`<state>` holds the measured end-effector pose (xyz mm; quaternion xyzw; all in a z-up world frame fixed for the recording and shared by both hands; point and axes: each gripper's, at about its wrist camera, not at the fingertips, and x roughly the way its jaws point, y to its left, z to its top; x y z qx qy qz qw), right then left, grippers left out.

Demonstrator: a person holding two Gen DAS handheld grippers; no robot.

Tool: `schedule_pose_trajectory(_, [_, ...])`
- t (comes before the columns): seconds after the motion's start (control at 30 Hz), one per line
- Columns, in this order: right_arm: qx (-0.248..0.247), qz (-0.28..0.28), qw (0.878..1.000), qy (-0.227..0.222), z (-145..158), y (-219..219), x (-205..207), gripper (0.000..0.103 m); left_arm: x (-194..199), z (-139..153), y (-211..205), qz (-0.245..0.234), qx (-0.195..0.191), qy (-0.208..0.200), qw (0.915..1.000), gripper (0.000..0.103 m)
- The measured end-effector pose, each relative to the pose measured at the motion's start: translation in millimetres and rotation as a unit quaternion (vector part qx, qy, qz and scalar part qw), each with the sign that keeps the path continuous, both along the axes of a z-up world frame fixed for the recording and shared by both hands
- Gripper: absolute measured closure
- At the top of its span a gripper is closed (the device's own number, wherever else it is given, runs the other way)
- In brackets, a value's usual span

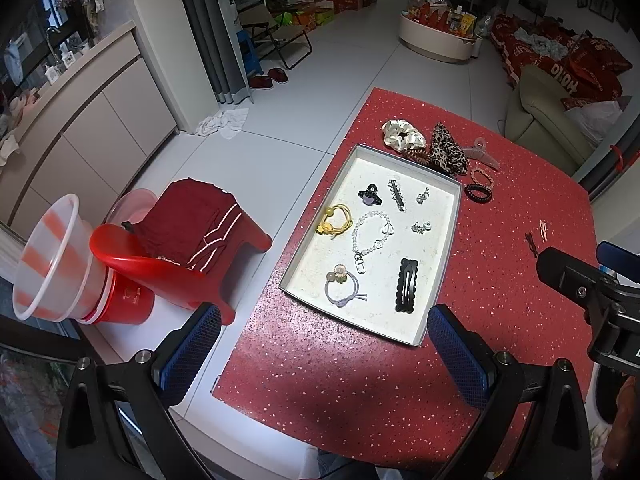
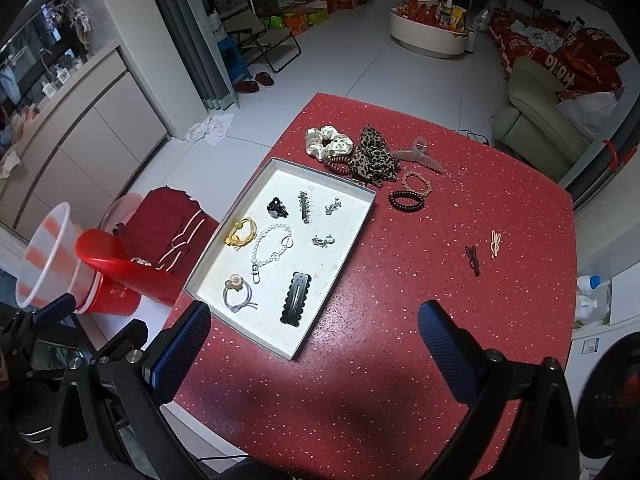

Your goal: Organize jewelry

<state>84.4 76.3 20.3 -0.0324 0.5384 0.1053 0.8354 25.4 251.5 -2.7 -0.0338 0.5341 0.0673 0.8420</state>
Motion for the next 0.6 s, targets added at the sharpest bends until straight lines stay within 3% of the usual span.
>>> schedule_pose_trajectory(0.6, [0.003,0.002,1.0,0.001,0.7,2.8,0.5,0.0,0.1,0.2,-0.8,0.0,0.0,0.0,1.0,0.0])
